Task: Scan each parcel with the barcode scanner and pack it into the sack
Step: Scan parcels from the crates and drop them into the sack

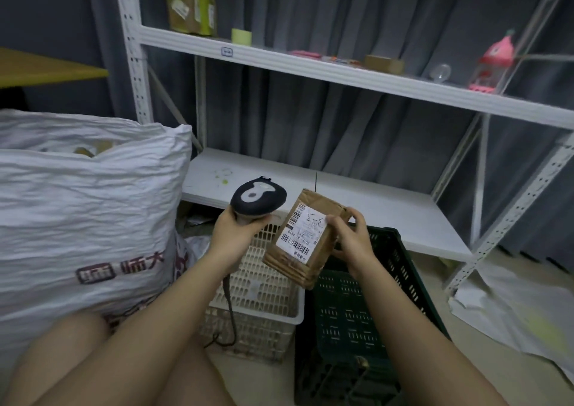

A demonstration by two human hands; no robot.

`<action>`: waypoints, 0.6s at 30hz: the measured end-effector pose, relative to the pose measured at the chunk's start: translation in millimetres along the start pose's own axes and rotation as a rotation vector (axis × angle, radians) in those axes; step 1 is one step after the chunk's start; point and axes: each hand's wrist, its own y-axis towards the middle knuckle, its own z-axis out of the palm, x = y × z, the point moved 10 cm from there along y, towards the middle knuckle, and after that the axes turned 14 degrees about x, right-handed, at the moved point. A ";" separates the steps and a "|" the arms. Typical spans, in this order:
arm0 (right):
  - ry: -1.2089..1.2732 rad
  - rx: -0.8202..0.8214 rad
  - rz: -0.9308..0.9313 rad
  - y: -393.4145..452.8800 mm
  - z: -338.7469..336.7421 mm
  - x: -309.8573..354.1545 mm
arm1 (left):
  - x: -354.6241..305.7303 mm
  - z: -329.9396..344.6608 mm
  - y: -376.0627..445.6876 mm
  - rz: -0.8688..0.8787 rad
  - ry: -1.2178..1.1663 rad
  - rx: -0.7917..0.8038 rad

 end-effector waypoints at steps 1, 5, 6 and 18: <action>-0.007 -0.004 0.007 2.4 1.4 -5.7 | 5.1 -7.2 -2.7 -0.015 0.016 -0.017; -0.071 -0.073 0.051 13.0 -7.2 -40.9 | 31.2 -21.7 -6.8 -0.057 0.007 -0.057; -0.112 -0.097 0.076 14.1 -11.9 -53.2 | 38.3 -20.1 -6.6 -0.068 0.007 -0.052; -0.054 -0.386 0.216 5.8 -66.0 -157.6 | 178.9 36.1 22.4 -0.361 -0.006 0.012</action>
